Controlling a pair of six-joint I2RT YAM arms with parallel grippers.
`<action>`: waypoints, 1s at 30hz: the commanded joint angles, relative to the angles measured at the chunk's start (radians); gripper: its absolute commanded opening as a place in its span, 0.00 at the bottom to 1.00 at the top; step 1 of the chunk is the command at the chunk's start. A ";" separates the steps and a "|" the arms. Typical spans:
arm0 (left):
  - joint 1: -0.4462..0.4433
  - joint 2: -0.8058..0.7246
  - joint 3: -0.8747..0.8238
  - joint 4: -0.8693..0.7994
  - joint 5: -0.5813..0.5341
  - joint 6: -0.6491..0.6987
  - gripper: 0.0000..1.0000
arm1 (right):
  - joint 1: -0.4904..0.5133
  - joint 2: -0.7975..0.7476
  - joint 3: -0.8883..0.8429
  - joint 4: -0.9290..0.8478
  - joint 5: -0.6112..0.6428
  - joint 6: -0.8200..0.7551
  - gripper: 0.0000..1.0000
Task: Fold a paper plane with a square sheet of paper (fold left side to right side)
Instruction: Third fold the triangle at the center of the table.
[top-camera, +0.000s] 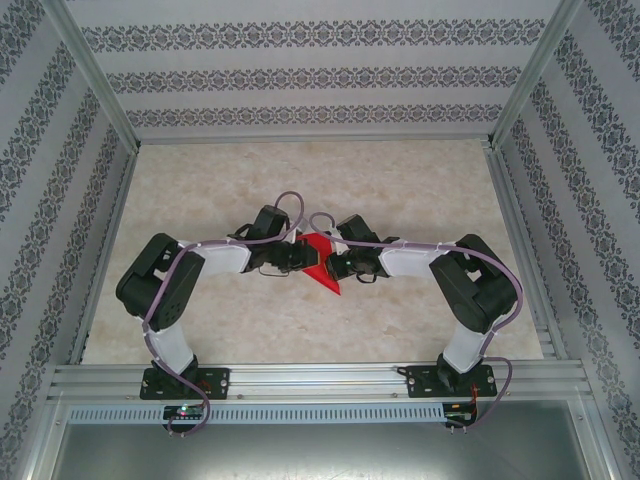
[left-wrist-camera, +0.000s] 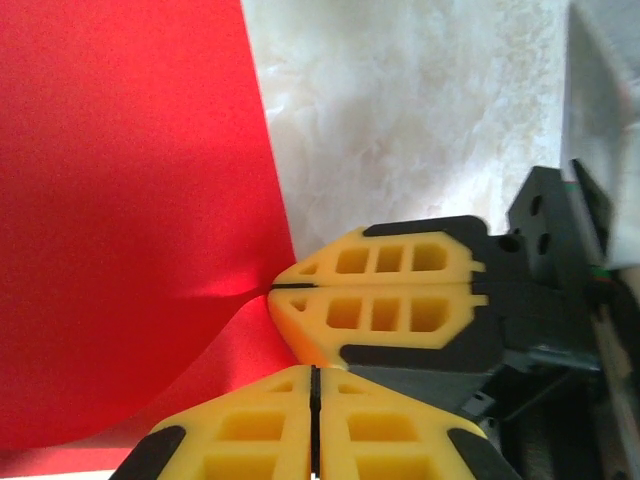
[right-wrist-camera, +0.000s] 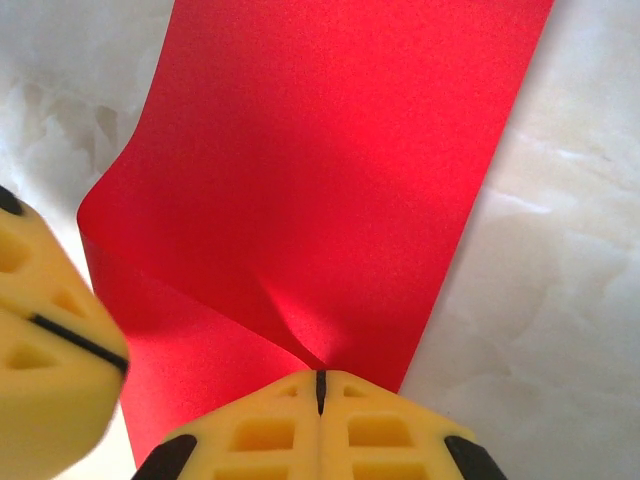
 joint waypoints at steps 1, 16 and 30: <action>-0.014 0.024 -0.014 0.039 -0.017 -0.006 0.10 | 0.025 0.042 -0.004 -0.097 0.009 -0.021 0.00; -0.020 0.050 -0.059 0.049 -0.059 0.000 0.10 | 0.028 0.052 0.008 -0.106 0.006 -0.025 0.00; -0.021 0.065 -0.014 -0.014 -0.094 0.032 0.10 | 0.028 0.045 0.022 -0.118 0.003 -0.027 0.00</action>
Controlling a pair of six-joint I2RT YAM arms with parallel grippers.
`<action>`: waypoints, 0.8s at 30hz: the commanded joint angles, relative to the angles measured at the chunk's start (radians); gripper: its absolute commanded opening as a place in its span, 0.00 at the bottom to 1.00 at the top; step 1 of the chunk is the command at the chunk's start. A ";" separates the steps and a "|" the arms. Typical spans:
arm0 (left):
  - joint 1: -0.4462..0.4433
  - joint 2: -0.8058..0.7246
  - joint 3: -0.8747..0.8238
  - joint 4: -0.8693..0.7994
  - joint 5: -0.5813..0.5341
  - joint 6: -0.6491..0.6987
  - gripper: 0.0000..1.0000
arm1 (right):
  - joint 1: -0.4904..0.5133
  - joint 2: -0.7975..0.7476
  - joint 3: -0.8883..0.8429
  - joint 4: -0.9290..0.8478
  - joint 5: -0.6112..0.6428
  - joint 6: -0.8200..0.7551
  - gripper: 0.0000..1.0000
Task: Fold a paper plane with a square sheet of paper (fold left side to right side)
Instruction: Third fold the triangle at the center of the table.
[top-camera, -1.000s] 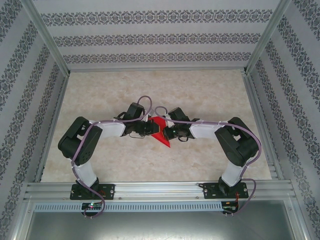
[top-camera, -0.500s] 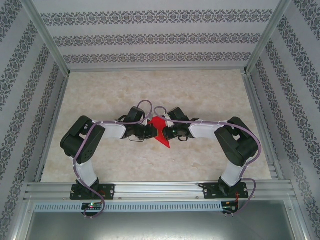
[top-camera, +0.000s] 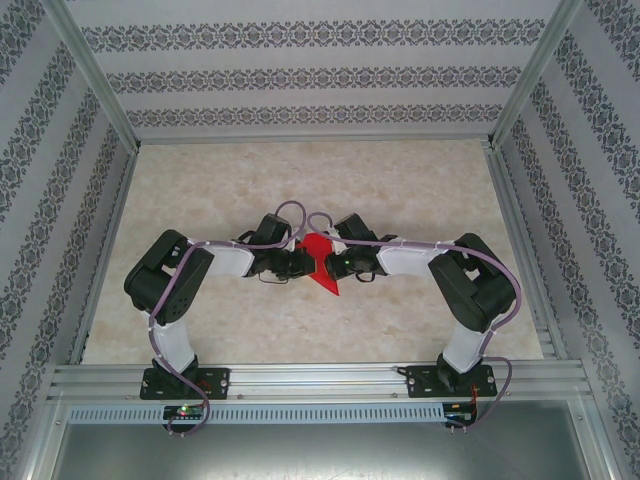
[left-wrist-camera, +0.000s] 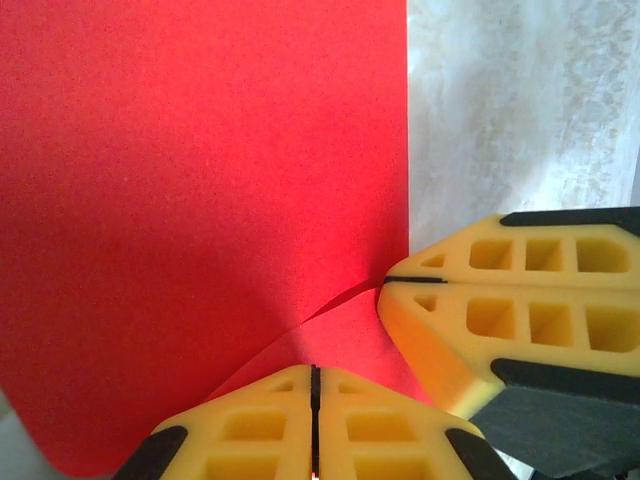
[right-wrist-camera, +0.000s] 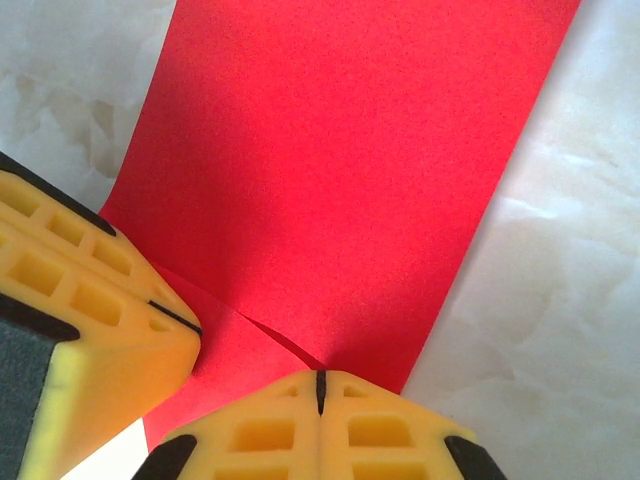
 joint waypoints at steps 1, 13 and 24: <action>-0.013 0.022 0.015 -0.031 -0.037 0.027 0.10 | 0.019 0.027 -0.001 -0.083 -0.012 -0.013 0.00; -0.021 0.084 0.000 -0.048 -0.071 0.038 0.08 | -0.030 -0.105 0.065 -0.147 -0.032 -0.014 0.20; -0.024 0.083 0.017 -0.058 -0.074 0.041 0.08 | 0.020 -0.240 -0.048 -0.163 -0.271 0.118 0.31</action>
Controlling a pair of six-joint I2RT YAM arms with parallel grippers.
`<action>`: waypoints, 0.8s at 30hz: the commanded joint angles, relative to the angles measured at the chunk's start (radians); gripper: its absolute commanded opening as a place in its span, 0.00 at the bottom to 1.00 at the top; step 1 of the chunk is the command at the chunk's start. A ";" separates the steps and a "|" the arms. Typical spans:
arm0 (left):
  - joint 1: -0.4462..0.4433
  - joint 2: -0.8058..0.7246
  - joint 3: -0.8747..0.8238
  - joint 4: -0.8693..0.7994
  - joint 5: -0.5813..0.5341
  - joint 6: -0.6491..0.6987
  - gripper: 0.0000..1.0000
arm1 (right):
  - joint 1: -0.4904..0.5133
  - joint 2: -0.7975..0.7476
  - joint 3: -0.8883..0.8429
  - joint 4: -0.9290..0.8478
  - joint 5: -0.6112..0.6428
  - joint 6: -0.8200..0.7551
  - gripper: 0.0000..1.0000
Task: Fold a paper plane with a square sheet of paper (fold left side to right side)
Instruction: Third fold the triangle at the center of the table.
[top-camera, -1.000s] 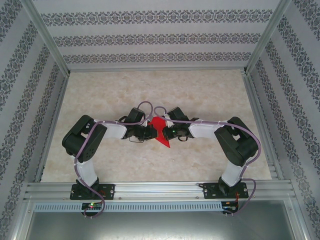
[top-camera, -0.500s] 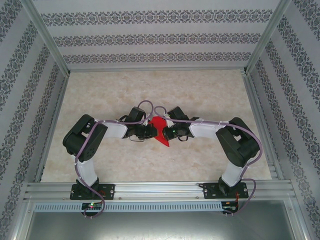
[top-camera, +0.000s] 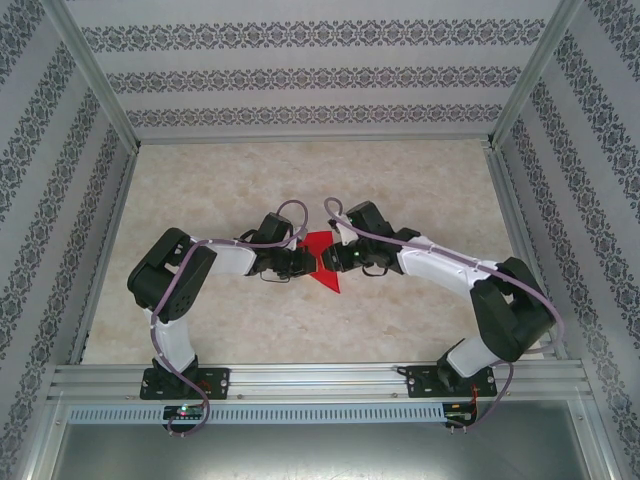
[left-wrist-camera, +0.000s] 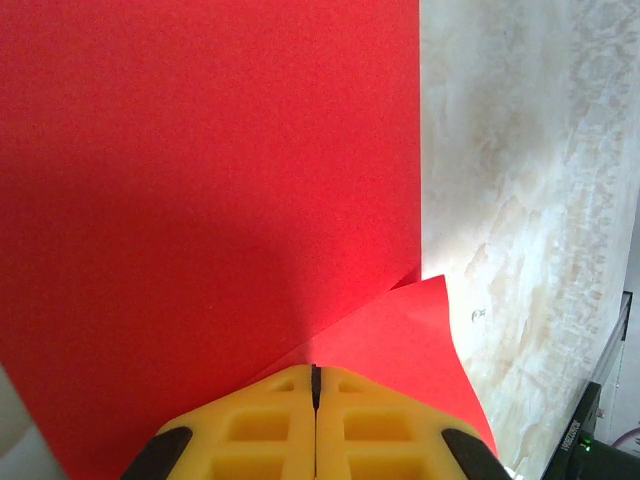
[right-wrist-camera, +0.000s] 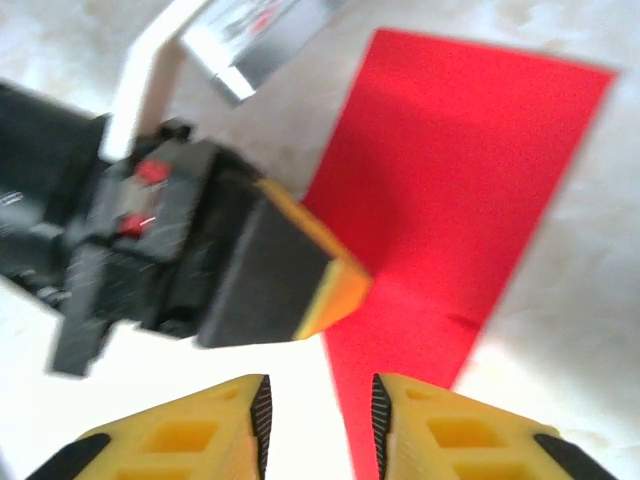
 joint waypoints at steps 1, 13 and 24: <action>-0.020 0.056 0.000 -0.063 -0.066 0.038 0.08 | 0.039 0.010 -0.070 0.006 -0.152 0.089 0.31; -0.025 0.058 0.014 -0.087 -0.073 0.050 0.08 | 0.048 0.146 -0.045 0.042 -0.149 0.107 0.31; -0.024 0.058 0.023 -0.097 -0.074 0.056 0.08 | 0.005 0.117 -0.075 0.054 -0.172 0.114 0.25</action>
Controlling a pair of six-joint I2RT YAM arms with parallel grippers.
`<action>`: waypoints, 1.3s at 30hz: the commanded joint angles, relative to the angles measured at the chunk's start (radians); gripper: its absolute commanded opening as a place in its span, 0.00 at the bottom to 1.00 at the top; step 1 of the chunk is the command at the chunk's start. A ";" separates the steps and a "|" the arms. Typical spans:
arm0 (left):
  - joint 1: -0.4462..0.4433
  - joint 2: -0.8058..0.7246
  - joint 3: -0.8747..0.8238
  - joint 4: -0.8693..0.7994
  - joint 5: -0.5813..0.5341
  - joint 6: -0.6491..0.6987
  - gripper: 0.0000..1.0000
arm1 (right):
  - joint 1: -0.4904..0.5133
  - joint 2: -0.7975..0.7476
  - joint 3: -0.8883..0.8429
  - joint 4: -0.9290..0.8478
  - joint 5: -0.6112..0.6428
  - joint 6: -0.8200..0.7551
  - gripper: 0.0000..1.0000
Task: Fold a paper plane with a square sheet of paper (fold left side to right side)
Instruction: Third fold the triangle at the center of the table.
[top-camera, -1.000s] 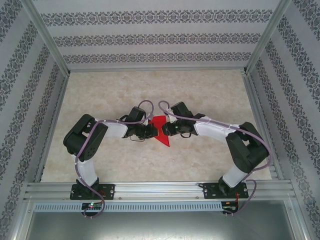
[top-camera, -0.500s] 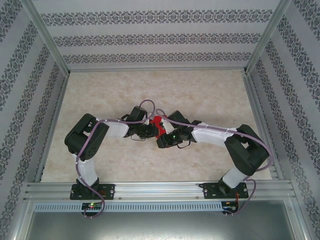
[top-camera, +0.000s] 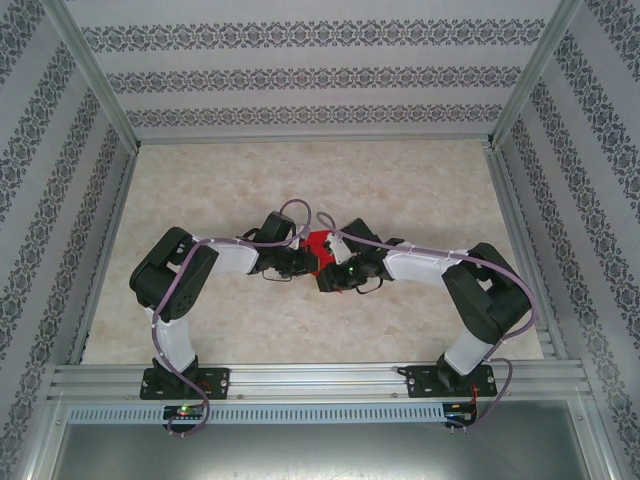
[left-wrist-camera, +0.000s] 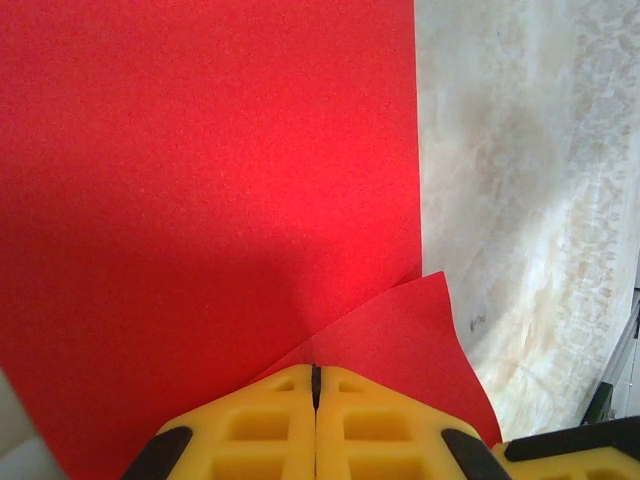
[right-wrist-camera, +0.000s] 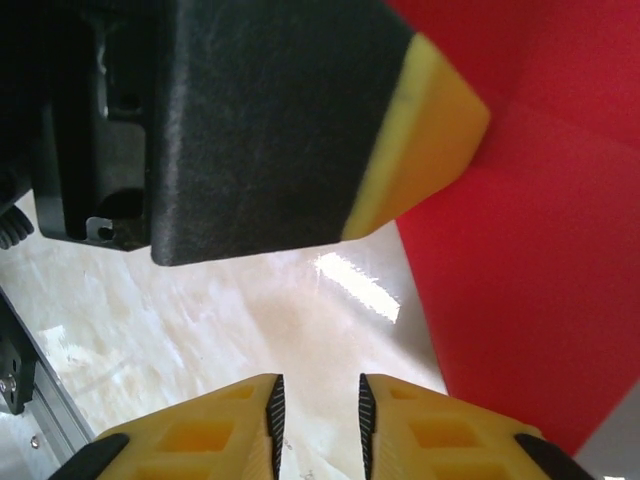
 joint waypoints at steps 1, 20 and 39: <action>-0.016 0.048 -0.002 -0.077 -0.061 0.033 0.08 | -0.013 -0.018 -0.021 0.003 -0.010 0.003 0.24; -0.016 0.042 -0.001 -0.087 -0.067 0.034 0.07 | -0.016 0.016 -0.040 -0.052 0.063 -0.026 0.14; -0.016 0.037 0.002 -0.103 -0.080 0.038 0.07 | -0.039 0.021 -0.111 -0.009 0.020 0.008 0.10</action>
